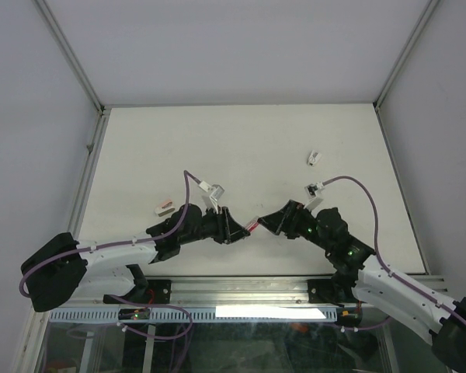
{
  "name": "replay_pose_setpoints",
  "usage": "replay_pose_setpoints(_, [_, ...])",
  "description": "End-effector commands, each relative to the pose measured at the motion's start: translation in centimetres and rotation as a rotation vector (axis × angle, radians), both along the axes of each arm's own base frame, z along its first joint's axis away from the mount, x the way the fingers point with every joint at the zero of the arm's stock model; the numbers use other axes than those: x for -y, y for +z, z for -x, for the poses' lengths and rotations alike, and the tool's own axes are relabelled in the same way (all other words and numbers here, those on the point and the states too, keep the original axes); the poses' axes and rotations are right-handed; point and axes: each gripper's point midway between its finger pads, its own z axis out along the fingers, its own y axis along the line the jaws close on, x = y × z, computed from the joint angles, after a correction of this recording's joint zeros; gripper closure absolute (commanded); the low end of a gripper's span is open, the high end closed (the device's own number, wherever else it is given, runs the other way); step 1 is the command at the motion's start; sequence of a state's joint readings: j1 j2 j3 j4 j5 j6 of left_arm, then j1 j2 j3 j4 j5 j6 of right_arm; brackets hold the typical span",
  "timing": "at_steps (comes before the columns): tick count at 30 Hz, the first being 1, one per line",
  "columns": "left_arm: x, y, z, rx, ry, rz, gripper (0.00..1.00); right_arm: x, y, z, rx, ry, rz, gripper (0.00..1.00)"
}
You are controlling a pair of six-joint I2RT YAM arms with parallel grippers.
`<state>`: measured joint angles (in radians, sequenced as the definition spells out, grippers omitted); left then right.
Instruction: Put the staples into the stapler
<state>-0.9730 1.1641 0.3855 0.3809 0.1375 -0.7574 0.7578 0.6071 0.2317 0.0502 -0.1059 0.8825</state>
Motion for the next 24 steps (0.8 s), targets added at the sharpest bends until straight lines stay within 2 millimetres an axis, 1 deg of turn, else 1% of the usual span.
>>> replay_pose_setpoints(1, [1.1,5.1,0.3,-0.004,-0.016,0.223,0.64,-1.0,4.8,-0.4,0.109,0.008,-0.191,0.16])
replay_pose_setpoints(6, [1.3,7.2,0.9,0.002,-0.042,0.306,0.63,-2.2,5.7,0.2,0.112,0.077,-0.240,0.15])
replay_pose_setpoints(10, [1.4,7.9,1.1,0.011,-0.056,0.323,0.63,-3.0,6.4,0.7,0.119,0.122,-0.303,0.17])
replay_pose_setpoints(14, [1.4,8.4,1.4,0.022,-0.076,0.342,0.62,-3.2,7.0,0.7,0.132,0.132,-0.338,0.28])
replay_pose_setpoints(18, [1.5,8.9,1.7,0.033,-0.095,0.360,0.61,-3.2,8.0,0.9,0.162,0.142,-0.378,0.38])
replay_pose_setpoints(20, [1.5,9.2,1.8,0.008,-0.093,0.377,0.60,-3.2,8.3,1.0,0.172,0.147,-0.389,0.43])
replay_pose_setpoints(24, [1.6,9.4,2.0,0.002,-0.107,0.389,0.57,-3.1,8.2,0.8,0.184,0.140,-0.366,0.54])
